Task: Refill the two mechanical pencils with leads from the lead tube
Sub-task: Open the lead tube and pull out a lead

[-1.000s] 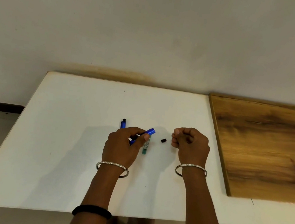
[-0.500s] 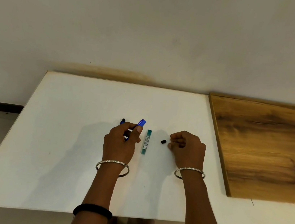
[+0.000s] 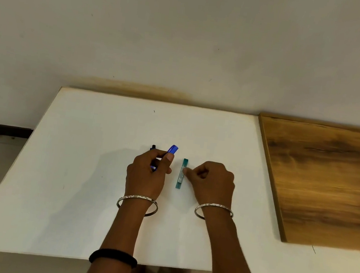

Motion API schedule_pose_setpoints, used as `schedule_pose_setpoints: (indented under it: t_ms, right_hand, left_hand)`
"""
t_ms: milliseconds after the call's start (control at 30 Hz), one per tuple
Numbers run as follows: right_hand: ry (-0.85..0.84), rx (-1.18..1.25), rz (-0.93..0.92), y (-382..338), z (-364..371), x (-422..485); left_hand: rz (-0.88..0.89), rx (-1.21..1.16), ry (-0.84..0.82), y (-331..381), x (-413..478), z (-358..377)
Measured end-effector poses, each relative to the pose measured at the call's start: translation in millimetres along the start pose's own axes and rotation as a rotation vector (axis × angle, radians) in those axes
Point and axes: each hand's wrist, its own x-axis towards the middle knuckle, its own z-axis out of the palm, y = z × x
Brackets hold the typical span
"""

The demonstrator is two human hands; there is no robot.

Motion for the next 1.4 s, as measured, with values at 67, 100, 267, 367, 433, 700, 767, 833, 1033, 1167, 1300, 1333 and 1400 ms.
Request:
schedule_pose_setpoints:
  t_ms: [67,100,267,367,433,700,767,833,1033,1167,1300,1333,1400]
  right_hand:
    - [-0.026,-0.048,0.038,-3,9,-3]
    - [-0.029,-0.053,0.059,-4,12,-3]
    - [-0.04,-0.065,0.138,-9,21,-5]
    - [-0.053,-0.056,0.167,-11,27,-6]
    - [-0.078,-0.039,0.197,-12,30,-6]
    - [-0.053,-0.229,0.042,-22,33,-16]
    - [-0.034,-0.321,-0.047,-24,34,-18]
    - [-0.036,-0.366,-0.102,-23,34,-18]
    - [0.026,-0.097,-0.074,-18,28,-13]
    - [-0.143,0.415,-0.033,-18,13,-5]
    - [-0.309,0.613,-0.054,-15,5,-4]
    - [-0.337,0.614,-0.065,-14,4,-4]
    - [-0.381,0.61,-0.084,-11,1,-3]
  left_hand:
    - [0.007,0.018,0.0,-1,0,-1]
    - [0.01,0.023,-0.002,-1,1,-1]
    - [0.007,0.024,-0.015,-2,1,-3]
    - [0.008,0.031,-0.013,-2,1,-4]
    - [0.006,0.034,-0.014,-3,2,-6]
    - [0.003,0.059,-0.002,-5,3,-10]
    - [0.005,0.055,0.0,-5,2,-9]
    - [0.003,0.051,0.006,-4,2,-9]
    - [-0.047,0.041,0.055,-2,1,-10]
    - [-0.117,-0.073,0.025,-1,1,-9]
    - [-0.189,-0.234,-0.017,5,0,-6]
    - [-0.197,-0.259,-0.022,6,-1,-6]
    - [-0.199,-0.272,-0.029,8,-2,-6]
